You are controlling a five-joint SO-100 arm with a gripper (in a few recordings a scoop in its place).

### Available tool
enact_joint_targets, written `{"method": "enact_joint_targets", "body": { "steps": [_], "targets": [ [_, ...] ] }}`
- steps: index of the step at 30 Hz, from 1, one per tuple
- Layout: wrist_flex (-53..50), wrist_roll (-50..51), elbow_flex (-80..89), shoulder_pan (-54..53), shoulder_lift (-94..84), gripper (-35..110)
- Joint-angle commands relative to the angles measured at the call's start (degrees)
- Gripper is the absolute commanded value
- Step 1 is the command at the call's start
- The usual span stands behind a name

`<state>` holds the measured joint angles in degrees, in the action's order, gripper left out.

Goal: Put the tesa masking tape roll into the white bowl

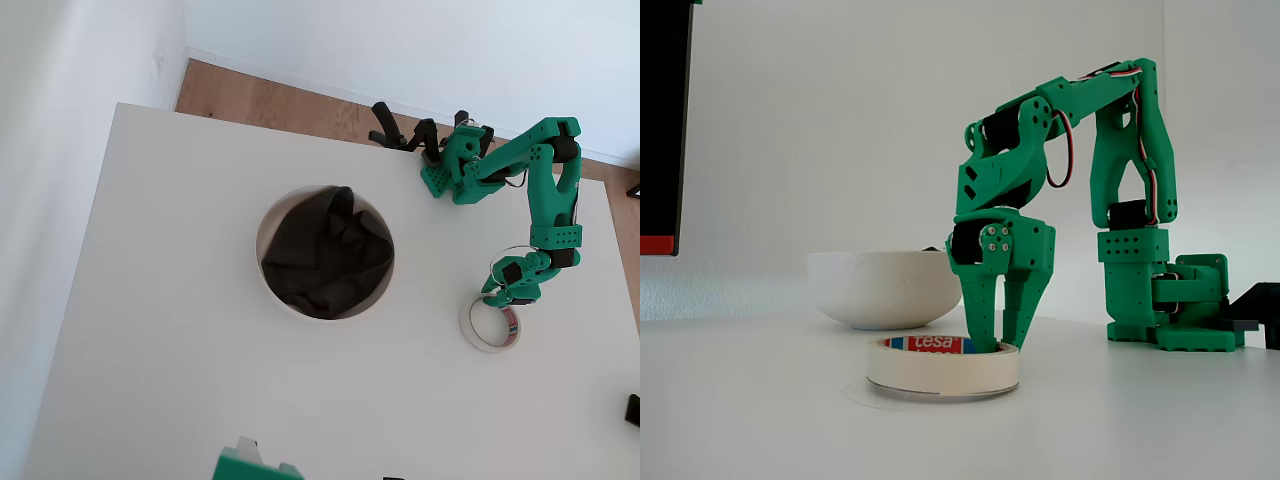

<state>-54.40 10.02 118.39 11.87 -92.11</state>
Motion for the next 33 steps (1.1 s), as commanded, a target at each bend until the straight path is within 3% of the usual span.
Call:
{"method": "enact_joint_targets", "body": {
  "steps": [1,15,26,33],
  "targets": [
    [-0.97,0.09,-2.99,0.79,-1.05,-8],
    [-2.02,-0.26,-2.90,-0.97,-9.49,-8],
    [-26.98,-2.46,-22.94,-7.29,-34.72,-8],
    [-33.05,-5.36,-35.33,-21.27,-37.88,-8]
  ]
}}
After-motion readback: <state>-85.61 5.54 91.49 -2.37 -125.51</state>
